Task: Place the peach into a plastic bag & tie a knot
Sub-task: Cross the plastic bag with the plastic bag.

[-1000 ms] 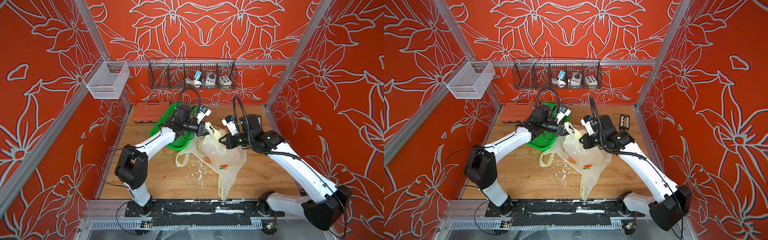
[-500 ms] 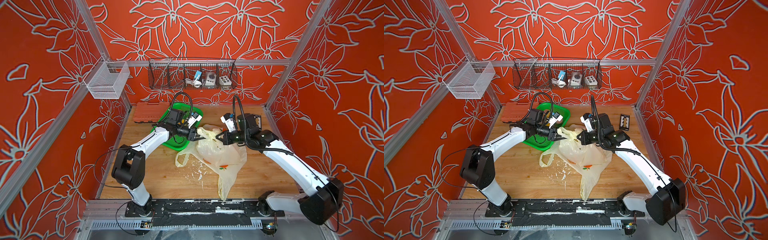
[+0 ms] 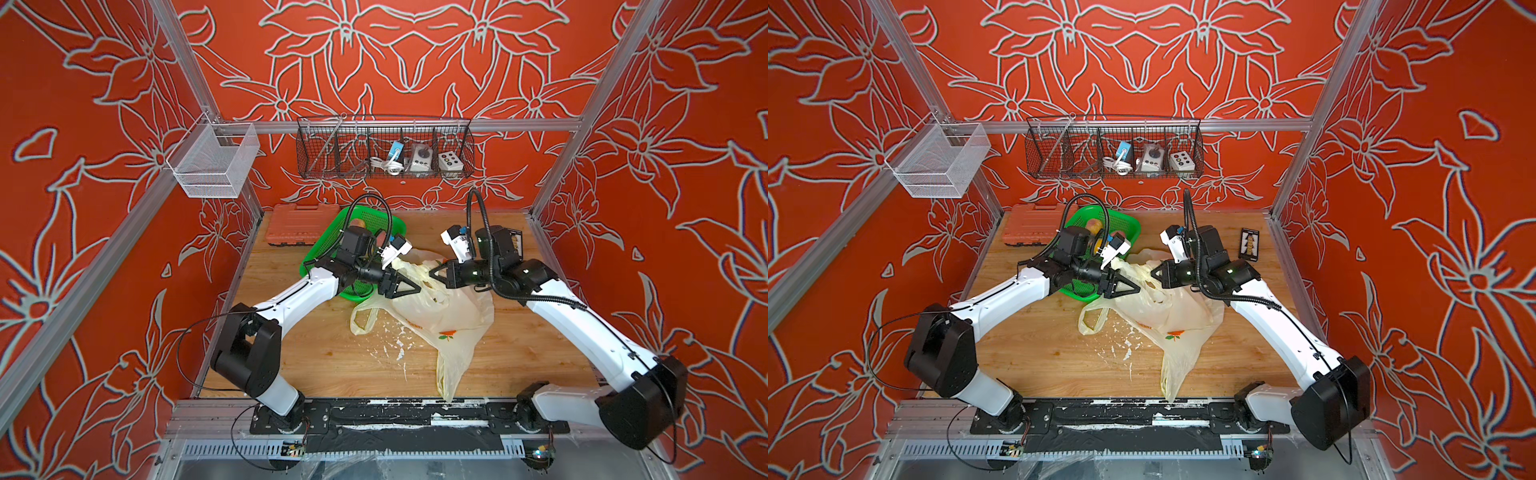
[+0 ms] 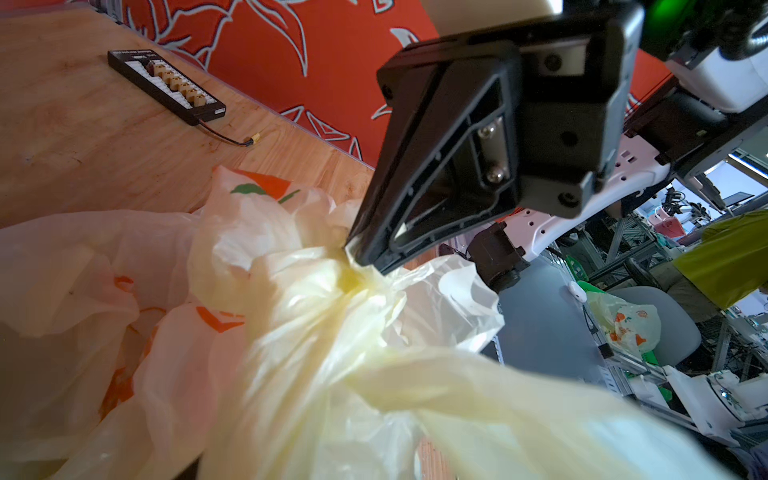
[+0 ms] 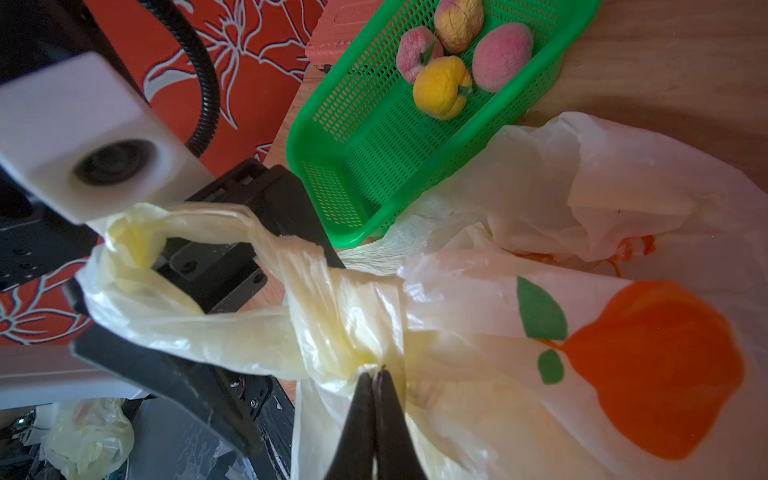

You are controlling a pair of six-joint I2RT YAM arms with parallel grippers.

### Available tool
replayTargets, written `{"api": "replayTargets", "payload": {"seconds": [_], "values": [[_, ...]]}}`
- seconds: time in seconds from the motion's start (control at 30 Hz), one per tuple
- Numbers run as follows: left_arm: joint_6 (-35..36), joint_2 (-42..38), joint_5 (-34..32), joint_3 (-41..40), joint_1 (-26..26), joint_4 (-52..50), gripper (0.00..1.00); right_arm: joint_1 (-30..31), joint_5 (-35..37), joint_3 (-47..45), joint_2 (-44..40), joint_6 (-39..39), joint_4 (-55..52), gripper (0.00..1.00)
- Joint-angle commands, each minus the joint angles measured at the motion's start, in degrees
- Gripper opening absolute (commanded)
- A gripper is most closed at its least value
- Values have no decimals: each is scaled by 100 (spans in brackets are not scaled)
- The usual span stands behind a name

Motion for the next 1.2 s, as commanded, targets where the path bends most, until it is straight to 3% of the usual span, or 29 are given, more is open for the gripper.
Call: {"api": "replayTargets", "payload": {"seconds": [0.0,0.1,0.23,0.43,0.6,0.73,0.9,1.0,1.07,1.17], "values": [[-259,-31,-168,64,-96,467,70,42,-113,-63,-17,125,166,0],[-587,106,-414,108,-118,642,59,47,-143,-49,-78,119,103,0],[-1029,360,-629,398,-114,526,36,51,-272,64,-220,-9,-174,0],[-1394,404,-222,498,-111,772,38,61,-197,-70,-347,-304,-572,0],[-1477,389,155,495,-205,845,46,54,26,-419,-350,-368,-234,0],[-1451,531,172,547,-324,770,47,57,-19,-460,-255,-325,61,0],[-1279,650,-88,696,-366,538,33,68,-311,-511,-362,-301,226,0],[-992,616,-224,757,-366,391,12,60,-421,-469,-412,-441,47,0],[-691,512,-410,752,-365,267,0,35,-454,-321,-428,-693,-398,6],[-410,326,-408,559,-366,430,0,-125,-600,-34,-495,-1060,-1030,27]]}}
